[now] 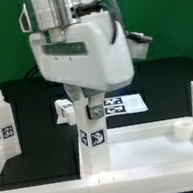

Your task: Assemble desk

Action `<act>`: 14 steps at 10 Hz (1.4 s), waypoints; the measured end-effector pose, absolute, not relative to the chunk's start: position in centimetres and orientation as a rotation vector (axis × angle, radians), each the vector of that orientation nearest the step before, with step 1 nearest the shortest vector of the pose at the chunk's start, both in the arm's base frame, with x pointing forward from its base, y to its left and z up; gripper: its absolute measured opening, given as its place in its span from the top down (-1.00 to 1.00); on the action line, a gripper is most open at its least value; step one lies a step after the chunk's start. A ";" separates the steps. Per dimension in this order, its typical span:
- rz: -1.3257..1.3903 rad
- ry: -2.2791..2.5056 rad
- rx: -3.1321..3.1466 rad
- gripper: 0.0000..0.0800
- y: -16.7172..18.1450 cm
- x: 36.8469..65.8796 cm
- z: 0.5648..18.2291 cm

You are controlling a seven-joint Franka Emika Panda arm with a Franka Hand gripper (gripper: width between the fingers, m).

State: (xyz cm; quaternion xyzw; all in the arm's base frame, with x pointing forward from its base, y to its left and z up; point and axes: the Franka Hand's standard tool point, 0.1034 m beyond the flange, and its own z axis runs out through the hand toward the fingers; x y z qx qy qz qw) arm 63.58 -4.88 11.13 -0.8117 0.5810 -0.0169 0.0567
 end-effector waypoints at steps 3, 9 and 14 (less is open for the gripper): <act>0.014 2.288 -1.931 0.27 -4.9 63.6 11.1; 0.019 2.369 -1.802 -0.22 -4.9 64.4 12.8; 0.034 2.310 -1.814 -0.62 -3.1 64.3 16.1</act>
Offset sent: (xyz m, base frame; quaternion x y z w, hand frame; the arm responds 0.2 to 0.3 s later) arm 0.0051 -0.0057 0.0021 0.0182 -0.0004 0.1622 0.9866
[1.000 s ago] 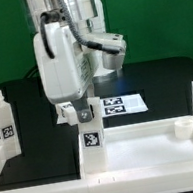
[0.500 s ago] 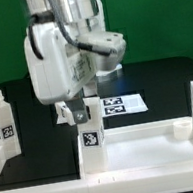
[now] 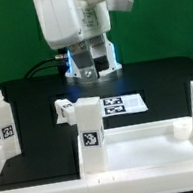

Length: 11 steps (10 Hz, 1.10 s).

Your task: Assemble desk

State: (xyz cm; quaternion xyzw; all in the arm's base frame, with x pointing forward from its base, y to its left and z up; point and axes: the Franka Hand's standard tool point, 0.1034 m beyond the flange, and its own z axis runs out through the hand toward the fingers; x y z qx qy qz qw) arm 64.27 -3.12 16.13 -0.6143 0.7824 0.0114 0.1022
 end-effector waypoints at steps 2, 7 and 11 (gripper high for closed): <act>0.034 2.310 -1.815 -0.62 -3.1 64.3 16.1; 0.099 2.266 -1.885 -0.62 1.7 60.4 16.3; 0.108 2.269 -1.894 -0.62 1.9 60.1 15.8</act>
Offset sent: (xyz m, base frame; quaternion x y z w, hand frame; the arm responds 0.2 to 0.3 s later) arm 0.0000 0.0000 0.0000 0.0000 0.0000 0.0000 1.0000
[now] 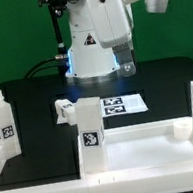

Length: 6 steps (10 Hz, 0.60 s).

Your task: Assemble desk

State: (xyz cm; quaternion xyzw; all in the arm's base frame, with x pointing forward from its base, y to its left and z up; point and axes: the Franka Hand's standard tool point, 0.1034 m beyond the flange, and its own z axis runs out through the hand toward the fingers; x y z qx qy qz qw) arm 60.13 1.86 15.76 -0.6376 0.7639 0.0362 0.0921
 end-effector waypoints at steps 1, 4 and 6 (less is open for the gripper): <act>0.107 2.269 -1.894 -0.62 1.9 60.1 15.6; 0.121 2.283 -1.967 -0.62 2.1 56.9 11.0; 0.046 2.342 -1.950 -0.62 3.7 55.1 7.4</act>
Offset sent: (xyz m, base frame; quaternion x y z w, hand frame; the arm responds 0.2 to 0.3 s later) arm -0.0441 -0.0027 -0.0577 -0.0097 0.0395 -0.0065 0.9992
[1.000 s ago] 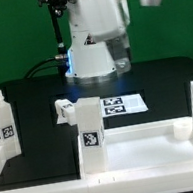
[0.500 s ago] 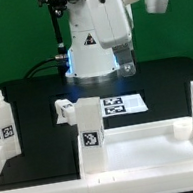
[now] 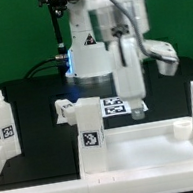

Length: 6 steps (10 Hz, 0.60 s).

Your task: Assemble desk

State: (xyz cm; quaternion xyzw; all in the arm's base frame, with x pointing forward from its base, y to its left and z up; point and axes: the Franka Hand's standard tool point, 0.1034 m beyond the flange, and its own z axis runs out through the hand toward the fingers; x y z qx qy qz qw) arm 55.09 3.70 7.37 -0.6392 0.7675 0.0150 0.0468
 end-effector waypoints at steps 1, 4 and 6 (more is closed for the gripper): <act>0.063 2.307 -1.985 -0.62 3.7 55.4 7.8; 0.058 2.310 -1.988 -0.62 3.5 55.3 7.6; 0.042 2.316 -2.035 -0.62 3.1 53.2 5.0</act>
Offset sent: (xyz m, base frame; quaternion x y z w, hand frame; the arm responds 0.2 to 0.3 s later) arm 0.0000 0.0000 0.0000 0.0000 0.0000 0.0000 1.0000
